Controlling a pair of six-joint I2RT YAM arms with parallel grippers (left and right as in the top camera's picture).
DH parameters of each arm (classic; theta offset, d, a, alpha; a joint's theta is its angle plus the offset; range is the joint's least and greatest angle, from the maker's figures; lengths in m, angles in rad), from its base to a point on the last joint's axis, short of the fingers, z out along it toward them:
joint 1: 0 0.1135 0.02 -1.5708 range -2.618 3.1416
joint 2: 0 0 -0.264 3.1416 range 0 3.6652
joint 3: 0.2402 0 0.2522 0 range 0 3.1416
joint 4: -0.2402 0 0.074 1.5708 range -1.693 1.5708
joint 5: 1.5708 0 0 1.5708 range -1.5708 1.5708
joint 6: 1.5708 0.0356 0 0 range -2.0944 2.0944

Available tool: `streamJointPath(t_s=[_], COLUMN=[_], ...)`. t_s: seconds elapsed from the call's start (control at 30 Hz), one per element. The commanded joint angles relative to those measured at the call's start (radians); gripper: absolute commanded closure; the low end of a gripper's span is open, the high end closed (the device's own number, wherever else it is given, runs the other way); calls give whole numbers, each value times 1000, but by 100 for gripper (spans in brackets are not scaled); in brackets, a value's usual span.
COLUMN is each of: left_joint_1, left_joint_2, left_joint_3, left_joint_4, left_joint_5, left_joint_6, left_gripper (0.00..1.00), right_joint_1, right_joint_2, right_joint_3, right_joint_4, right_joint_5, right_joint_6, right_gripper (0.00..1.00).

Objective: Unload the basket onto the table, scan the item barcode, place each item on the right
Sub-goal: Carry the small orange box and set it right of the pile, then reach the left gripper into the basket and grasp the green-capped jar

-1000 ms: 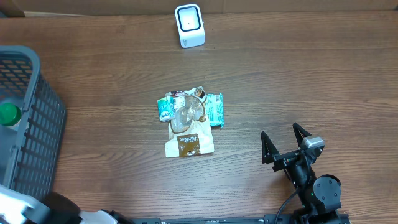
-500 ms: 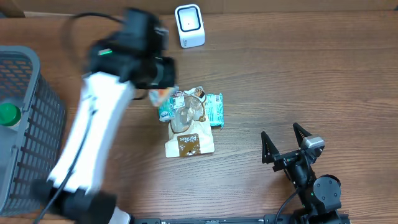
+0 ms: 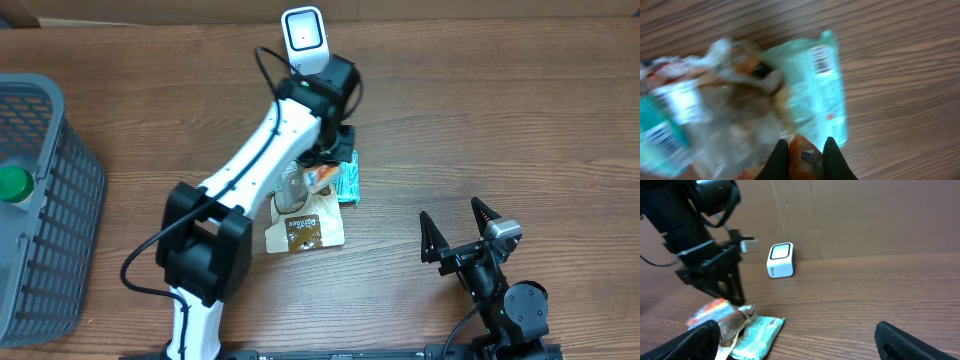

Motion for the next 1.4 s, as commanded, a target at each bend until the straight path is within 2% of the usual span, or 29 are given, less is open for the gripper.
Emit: streamJointPath(t_s=[0.0,0.07,0.1,0.13,0.2,0.23,0.27,0.3,0.33,0.47,0.53,0.63,0.77,0.87,1.0,1.17,1.27,1.37], left_joint_1=[-55,-92,-105,-122,-136,-148,-153,-156,-156,-113,-66,6,139,249,490,796,979,1098], left_joint_2=[22,32,37,43,47,48,48,47,46,9,-37,-109,-228,-304,-401,-417,-417,-417], left_joint_3=[-1,-2,-2,-2,-2,-2,-2,-1,0,82,177,331,544,597,598,595,582,565], left_joint_4=[60,117,132,155,177,192,203,209,217,157,82,-46,-222,-287,-389,-531,-562,-552], left_joint_5=[-2,0,0,1,8,8,6,4,5,-7,-27,-76,-191,-240,-253,-249,-254,-247], left_joint_6=[-47,-56,-56,-57,-69,-74,-74,-73,-73,-39,-33,-28,0,13,13,5,6,18], left_gripper=[96,93,85,81,67,39,23,16,14,9,8,0,0,1,1,0,0,0], right_joint_1=[8,8,8,8,8,8,8,8,8,8,8,8,8,8,8,8,8,8], right_joint_2=[-7,-7,-7,-7,-7,-7,-7,-7,-7,-7,-7,-7,-7,-7,-7,-7,-7,-7], right_joint_3=[-10,-10,-10,-10,-10,-10,-10,-10,-10,-10,-10,-10,-10,-10,-10,-10,-10,-10], right_joint_4=[6,6,6,6,6,6,6,6,6,6,6,6,6,6,6,5,6,6], right_joint_5=[2,2,3,2,2,3,2,2,2,2,2,2,2,2,2,2,2,2], right_joint_6=[-4,-4,-4,-4,-4,-4,-4,-4,-4,-4,-4,-4,-4,-4,-4,-4,-4,-4], right_gripper=[0,0,0,0,0,0,0,0,0,0,0,0,0,0,0,0,0,0])
